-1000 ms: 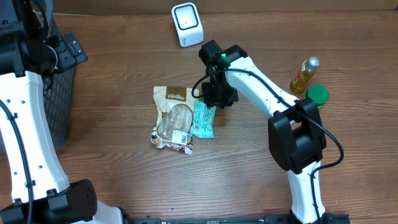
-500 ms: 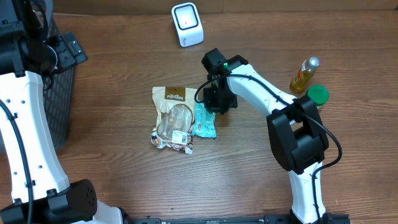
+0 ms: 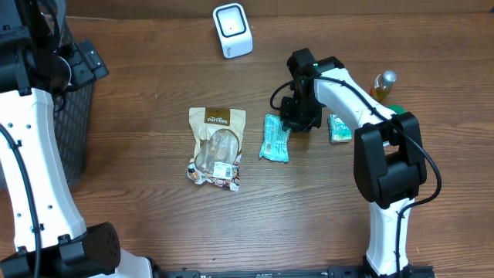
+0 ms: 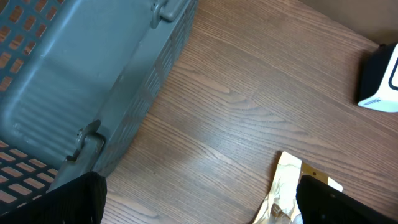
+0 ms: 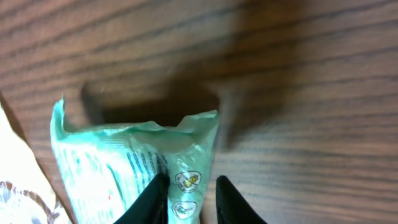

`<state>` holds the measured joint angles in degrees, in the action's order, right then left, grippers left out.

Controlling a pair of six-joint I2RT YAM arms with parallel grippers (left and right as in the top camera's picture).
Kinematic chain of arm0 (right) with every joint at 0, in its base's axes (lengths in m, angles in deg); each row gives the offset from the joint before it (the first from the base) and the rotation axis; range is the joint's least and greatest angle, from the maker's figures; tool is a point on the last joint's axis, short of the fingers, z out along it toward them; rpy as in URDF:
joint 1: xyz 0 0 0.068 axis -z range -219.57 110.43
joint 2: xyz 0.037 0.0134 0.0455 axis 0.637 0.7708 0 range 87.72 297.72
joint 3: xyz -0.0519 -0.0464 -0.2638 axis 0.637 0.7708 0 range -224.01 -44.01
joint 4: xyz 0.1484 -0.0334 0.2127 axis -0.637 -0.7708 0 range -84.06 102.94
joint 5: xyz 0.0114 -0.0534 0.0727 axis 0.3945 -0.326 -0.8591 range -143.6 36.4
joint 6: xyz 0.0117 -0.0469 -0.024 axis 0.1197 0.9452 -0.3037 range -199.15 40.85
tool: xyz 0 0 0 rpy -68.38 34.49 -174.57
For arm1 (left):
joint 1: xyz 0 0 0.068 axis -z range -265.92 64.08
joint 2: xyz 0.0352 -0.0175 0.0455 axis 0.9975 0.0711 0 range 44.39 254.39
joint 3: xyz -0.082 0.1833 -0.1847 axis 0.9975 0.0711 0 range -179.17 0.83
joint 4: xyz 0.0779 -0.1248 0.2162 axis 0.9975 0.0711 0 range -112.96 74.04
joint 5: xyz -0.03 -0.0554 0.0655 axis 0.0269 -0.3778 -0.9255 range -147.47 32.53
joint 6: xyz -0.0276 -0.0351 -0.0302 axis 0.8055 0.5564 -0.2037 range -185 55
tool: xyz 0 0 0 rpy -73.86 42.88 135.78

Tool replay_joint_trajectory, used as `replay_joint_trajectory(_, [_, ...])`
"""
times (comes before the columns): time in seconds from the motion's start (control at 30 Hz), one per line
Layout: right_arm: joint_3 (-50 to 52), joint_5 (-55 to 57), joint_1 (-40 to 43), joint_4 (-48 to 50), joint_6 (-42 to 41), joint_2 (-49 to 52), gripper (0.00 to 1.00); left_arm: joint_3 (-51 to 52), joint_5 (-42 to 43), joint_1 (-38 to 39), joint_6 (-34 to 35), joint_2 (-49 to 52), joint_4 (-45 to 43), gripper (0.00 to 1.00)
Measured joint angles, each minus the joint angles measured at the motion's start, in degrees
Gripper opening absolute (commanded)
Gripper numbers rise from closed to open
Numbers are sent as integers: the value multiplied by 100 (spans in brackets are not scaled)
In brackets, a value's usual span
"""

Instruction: Scan the item barcode

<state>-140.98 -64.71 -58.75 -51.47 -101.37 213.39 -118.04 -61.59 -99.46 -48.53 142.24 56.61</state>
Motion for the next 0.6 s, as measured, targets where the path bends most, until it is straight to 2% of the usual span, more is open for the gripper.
replay_joint_trajectory(0.37, [-4,0,-81,-684,0,-1220,31,0,0,0,-2,0,0,99])
replay_joint_trajectory(0.6, [273,94,-356,-664,-42,-1266,31,0,0,0,0,-2,0,100])
